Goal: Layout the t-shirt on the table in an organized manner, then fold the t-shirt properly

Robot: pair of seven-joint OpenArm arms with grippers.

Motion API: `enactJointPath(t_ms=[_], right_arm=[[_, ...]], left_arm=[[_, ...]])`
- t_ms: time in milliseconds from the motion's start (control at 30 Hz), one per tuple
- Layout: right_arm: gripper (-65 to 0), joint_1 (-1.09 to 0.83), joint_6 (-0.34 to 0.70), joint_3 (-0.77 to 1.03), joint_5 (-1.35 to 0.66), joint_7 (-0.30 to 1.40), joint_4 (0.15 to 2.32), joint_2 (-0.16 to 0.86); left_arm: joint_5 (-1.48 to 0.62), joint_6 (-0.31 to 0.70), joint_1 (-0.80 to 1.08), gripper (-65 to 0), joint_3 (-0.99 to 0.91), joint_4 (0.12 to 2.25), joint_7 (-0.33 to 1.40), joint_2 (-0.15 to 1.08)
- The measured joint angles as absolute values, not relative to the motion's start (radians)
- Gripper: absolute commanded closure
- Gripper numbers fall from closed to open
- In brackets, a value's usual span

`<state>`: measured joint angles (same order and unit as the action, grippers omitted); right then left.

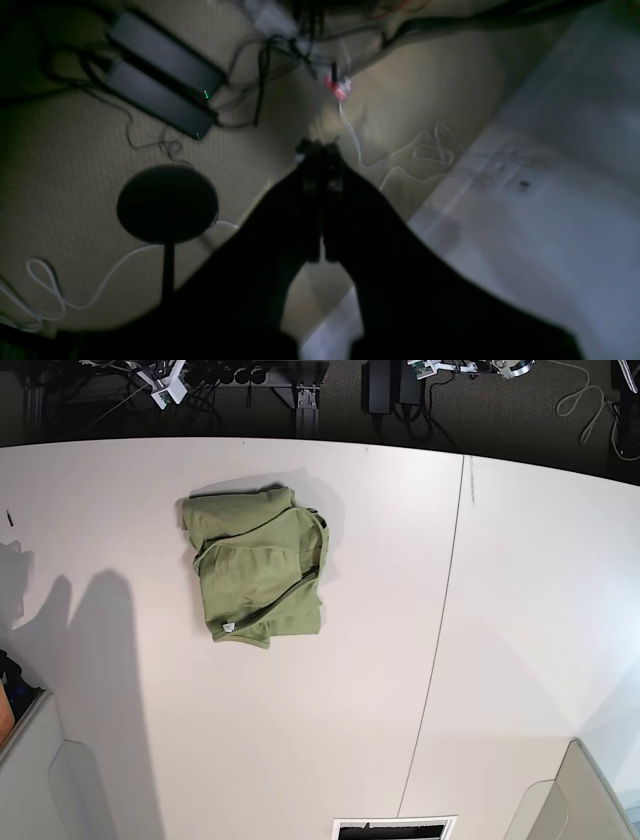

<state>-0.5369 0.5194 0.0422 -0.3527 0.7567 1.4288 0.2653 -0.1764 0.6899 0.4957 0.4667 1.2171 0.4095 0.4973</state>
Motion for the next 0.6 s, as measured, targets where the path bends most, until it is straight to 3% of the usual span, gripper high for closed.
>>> enactJointPath(t_ms=[100,333,600], right_arm=[[0.0,-0.451,0.478,-0.029,-0.313,0.751,1.310,0.264],[0.0,-0.284,0.426,-0.128,-0.265,0.752,1.068,0.258],[0.0,-0.216,0.425,-0.129,-0.213,0.759,1.020,0.221]], left_arm=[[-0.129,0.685,0.433,0.0,0.522,1.077,0.416,0.475],[-0.131,0.490,0.259,0.0,0.608,0.868,0.426,0.435],[-0.148,0.451,0.210,0.0,0.615,0.770,0.418,0.342]])
